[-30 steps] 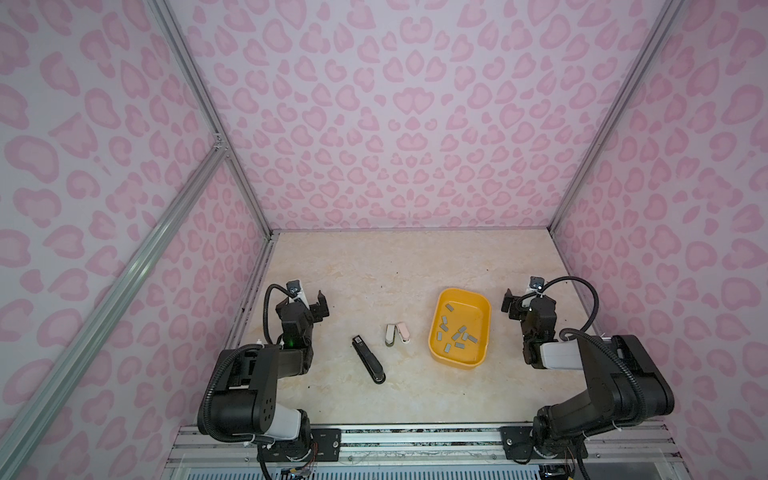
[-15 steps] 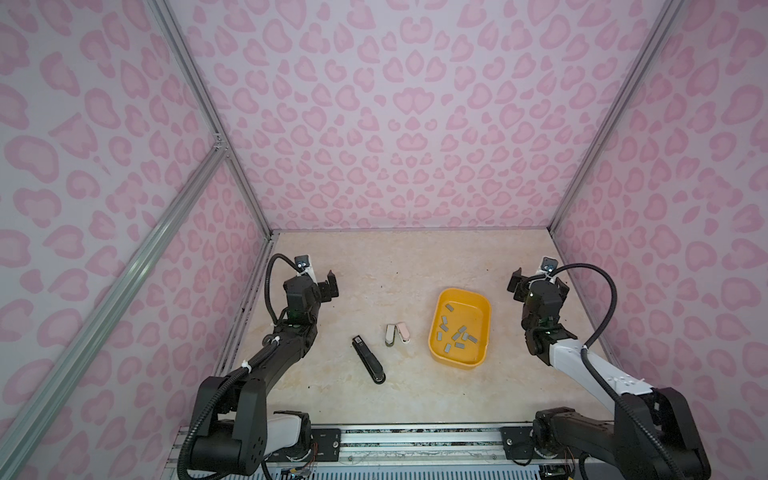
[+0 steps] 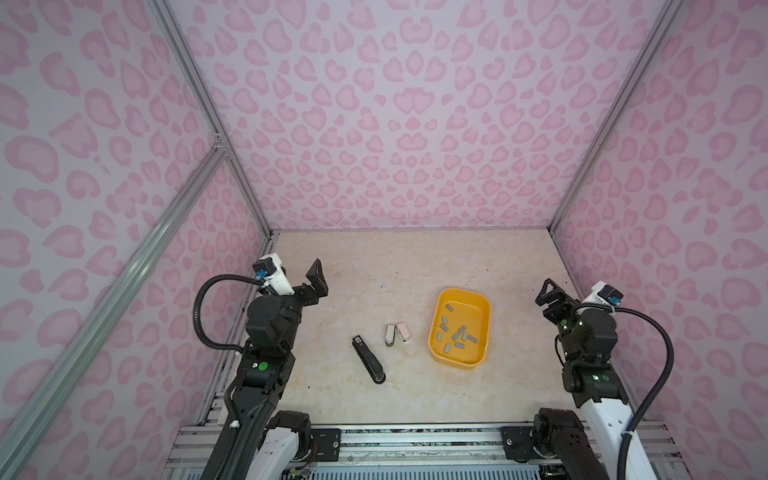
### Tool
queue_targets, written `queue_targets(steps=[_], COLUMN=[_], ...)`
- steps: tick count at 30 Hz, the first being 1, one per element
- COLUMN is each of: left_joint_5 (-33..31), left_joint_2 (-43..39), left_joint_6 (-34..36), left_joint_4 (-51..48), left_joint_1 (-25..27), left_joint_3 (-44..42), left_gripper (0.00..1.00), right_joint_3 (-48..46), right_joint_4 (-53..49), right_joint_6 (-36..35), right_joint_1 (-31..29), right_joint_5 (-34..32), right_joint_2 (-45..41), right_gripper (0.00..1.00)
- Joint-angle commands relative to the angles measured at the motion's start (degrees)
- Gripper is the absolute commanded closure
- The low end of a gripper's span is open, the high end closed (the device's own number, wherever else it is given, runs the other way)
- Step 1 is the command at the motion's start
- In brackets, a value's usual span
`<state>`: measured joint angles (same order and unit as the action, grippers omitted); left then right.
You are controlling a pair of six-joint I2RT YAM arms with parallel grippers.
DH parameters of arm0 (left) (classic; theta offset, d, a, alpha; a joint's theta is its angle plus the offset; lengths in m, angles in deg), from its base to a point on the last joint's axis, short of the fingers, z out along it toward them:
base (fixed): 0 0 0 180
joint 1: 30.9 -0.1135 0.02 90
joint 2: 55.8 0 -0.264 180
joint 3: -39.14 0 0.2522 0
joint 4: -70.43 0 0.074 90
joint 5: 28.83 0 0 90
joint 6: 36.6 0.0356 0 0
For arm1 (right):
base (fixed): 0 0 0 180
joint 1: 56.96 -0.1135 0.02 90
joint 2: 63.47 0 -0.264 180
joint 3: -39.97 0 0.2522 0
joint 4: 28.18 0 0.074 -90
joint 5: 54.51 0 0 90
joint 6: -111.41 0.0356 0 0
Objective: Load the staples into the stapler
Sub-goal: 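Raise both grippers from rest and open them toward the table center, then grasp the pink-and-white stapler with the left gripper while the right moves over the tray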
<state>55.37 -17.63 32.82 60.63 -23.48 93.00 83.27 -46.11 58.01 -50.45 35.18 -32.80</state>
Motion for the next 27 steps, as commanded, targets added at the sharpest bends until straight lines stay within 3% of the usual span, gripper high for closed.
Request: queue_targets(steps=[1, 4, 6, 7, 9, 12, 15, 17, 19, 22, 24, 27], left_joint_5=[1.4, 6.5, 9.5, 10.6, 13.0, 15.5, 15.2, 17.1, 22.1, 20.9, 22.2, 31.6], left_joint_2=[-3.2, -3.2, -1.9, -1.0, 0.8, 4.7, 10.3, 13.9, 16.1, 17.9, 20.6, 27.4], left_joint_6=[-6.4, -4.3, -3.7, -3.6, -2.9, 0.8, 9.0, 18.2, 30.8, 45.4, 49.5, 53.6], left_joint_4=[-7.5, -13.0, -15.3, -15.9, -15.6, -15.0, -16.8, -17.3, -18.4, -17.5, -16.3, -19.4], left_joint_1=[-0.2, -0.3, -0.3, -0.3, -0.3, -0.3, -0.3, -0.3, -0.2, 0.4, 1.0, 2.0], left_joint_3=[4.8, 12.3, 17.2, 19.4, 22.8, 26.4, 29.1, 28.5, 25.9, 19.2, 17.1, 20.1], left_gripper=[0.02, 0.02, 0.02, 0.02, 0.02, 0.03, 0.04, 0.02, 0.02, 0.04, 0.06, 0.14], right_joint_3=[2.4, 1.6, 2.2, 5.1, 11.6, 18.5, 23.8, 26.2, 27.7, 29.8, 29.7, 27.5], right_joint_4=[-7.4, 1.1, 4.8, 1.6, -4.9, -10.0, -10.4, -7.1, -3.6, -2.5, -1.5, 0.0], right_joint_6=[6.0, 14.8, 18.9, 17.3, 11.7, 2.2, -6.3, -10.1, -10.0, -9.4, -10.9, -13.3], right_joint_1=[1.8, 1.5, -0.9, -3.4, -10.1, -26.6, -45.6, -52.6, -53.5, -53.4, -53.3, -53.4], right_joint_5=[14.9, 25.5, 27.3, 26.0, 20.9, 8.4, -8.9, -18.0, -19.1, -21.6, -22.0, -22.4], right_joint_2=[-6.0, -10.8, -10.9, -9.5, -5.0, 5.1, 19.6, 28.5, 35.0, 41.1, 43.3, 45.1], right_gripper=[0.00, 0.01, 0.03, 0.05, 0.12, 0.16, 0.17, 0.18, 0.21, 0.27, 0.28, 0.29])
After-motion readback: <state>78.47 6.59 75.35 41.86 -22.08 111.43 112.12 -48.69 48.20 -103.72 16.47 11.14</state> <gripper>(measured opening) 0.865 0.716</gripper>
